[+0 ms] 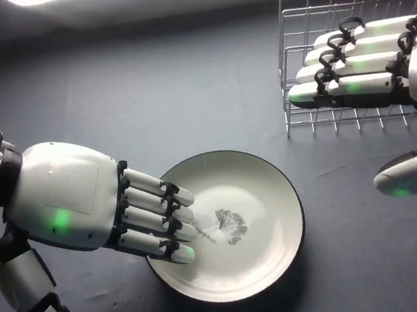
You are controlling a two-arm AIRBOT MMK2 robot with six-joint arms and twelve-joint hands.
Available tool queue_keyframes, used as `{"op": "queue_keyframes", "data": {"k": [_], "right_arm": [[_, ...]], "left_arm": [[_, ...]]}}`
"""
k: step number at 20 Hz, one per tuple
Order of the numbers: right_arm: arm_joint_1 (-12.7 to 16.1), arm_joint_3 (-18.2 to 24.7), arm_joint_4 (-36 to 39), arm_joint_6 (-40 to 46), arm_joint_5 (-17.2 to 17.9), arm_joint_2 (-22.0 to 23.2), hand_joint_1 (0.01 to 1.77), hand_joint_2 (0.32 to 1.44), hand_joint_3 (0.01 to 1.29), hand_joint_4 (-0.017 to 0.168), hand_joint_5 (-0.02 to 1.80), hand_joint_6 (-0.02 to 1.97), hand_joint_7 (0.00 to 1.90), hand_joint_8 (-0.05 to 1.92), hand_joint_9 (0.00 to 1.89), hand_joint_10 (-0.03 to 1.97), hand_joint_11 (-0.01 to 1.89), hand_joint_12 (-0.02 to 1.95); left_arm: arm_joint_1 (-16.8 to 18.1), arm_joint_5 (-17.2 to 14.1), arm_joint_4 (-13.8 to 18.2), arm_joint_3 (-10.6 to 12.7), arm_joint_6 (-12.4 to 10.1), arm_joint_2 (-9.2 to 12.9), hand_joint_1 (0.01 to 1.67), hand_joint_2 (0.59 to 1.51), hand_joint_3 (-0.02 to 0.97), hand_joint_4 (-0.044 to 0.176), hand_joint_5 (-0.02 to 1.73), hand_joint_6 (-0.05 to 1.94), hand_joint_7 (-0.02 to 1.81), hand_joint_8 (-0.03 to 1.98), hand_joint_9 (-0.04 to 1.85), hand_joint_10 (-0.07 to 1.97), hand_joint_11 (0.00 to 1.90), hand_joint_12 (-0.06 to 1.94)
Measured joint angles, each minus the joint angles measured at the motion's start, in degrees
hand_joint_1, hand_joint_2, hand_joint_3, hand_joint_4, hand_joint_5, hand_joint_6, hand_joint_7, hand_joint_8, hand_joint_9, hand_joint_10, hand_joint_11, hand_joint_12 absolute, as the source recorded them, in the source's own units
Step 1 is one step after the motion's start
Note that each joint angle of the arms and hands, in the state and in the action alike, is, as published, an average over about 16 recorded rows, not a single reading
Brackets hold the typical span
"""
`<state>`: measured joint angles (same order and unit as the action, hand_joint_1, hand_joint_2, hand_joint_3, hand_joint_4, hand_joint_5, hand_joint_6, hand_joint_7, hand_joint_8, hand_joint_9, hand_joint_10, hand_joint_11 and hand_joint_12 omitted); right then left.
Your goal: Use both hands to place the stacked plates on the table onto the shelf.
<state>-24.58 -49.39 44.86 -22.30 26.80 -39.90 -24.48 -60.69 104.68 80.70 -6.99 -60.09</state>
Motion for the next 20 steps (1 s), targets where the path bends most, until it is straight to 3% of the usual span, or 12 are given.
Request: {"op": "queue_keyframes", "data": {"k": [10, 20], "right_arm": [[-0.23, 0.0, 0.07, -0.3, 0.39, 0.0, 0.02, 1.22, 0.03, -0.001, 0.02, 0.02, 0.02, 0.01, 0.02, 0.01, 0.02, -0.01], [-0.88, 0.17, 0.16, -0.46, 0.89, 0.01, 0.02, 1.21, 0.03, -0.001, 0.02, 0.01, 0.02, 0.01, 0.02, 0.01, 0.02, -0.01]], "left_arm": [[-0.49, 0.71, 1.76, 3.12, -1.33, -1.4, 0.02, 0.958, 0.167, 0.003, 0.02, -0.01, 0.01, -0.02, 0.02, 0.01, 0.02, -0.02], [-1.88, 0.52, 1.82, 5.19, -1.14, -2.46, 0.02, 1.027, 0.094, -0.006, 0.0, -0.01, 0.01, -0.01, 0.01, 0.0, 0.02, -0.02]]}}
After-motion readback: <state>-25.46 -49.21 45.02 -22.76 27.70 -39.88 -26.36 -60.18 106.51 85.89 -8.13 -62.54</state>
